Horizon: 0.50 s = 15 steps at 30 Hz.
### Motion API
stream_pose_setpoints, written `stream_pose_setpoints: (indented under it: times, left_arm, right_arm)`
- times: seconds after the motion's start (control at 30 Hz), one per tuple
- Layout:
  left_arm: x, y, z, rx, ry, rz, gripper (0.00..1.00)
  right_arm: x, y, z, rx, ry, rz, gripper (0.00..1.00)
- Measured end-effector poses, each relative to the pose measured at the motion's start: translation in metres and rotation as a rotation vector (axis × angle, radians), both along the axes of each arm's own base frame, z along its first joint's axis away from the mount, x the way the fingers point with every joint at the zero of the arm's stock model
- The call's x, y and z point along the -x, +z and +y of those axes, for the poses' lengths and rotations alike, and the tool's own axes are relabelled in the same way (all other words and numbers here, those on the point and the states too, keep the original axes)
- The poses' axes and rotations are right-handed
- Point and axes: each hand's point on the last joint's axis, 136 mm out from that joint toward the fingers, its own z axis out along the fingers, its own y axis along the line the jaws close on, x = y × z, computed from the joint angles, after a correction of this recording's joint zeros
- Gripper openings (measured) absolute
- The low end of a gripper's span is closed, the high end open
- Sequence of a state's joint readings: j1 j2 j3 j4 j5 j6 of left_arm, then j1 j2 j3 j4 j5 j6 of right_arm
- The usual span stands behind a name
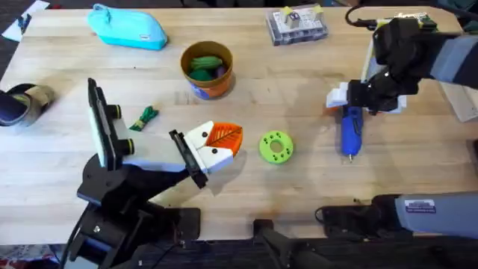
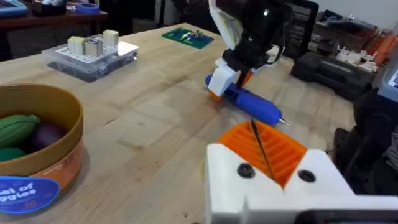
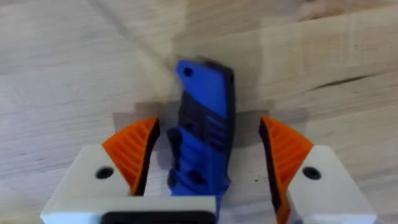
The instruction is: Pick up the gripper from the table and insert it into the empty holder that is missing its gripper. Then pick up a screw, insert it into the mounting hole, and use the screwdriver to tighten it. Finally, clean up the table by picking up the vegetable and placing it into the bucket.
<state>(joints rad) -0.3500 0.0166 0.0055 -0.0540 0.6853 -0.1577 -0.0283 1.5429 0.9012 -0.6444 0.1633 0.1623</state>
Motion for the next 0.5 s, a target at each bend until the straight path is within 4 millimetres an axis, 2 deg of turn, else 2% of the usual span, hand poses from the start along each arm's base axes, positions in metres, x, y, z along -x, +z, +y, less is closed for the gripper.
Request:
stream_pose_setpoints:
  times: [0.13, 0.23, 0.5]
  left_arm:
    - [-0.0001, 0.0000, 0.0000, 0.000, 0.000, 0.000, 0.016]
    - [-0.0001, 0.0000, 0.0000, 0.000, 0.000, 0.000, 0.016]
    - [0.0000, 0.0000, 0.0000, 0.000, 0.000, 0.000, 0.016]
  right_arm:
    - [0.0012, -0.0033, -0.0056, -0.046, -0.048, 0.004, 0.920]
    - [-0.0009, -0.0054, -0.0067, -0.078, -0.067, 0.006, 0.863]
    - [-0.0033, -0.0054, -0.0099, -0.079, -0.082, 0.000, 0.607]
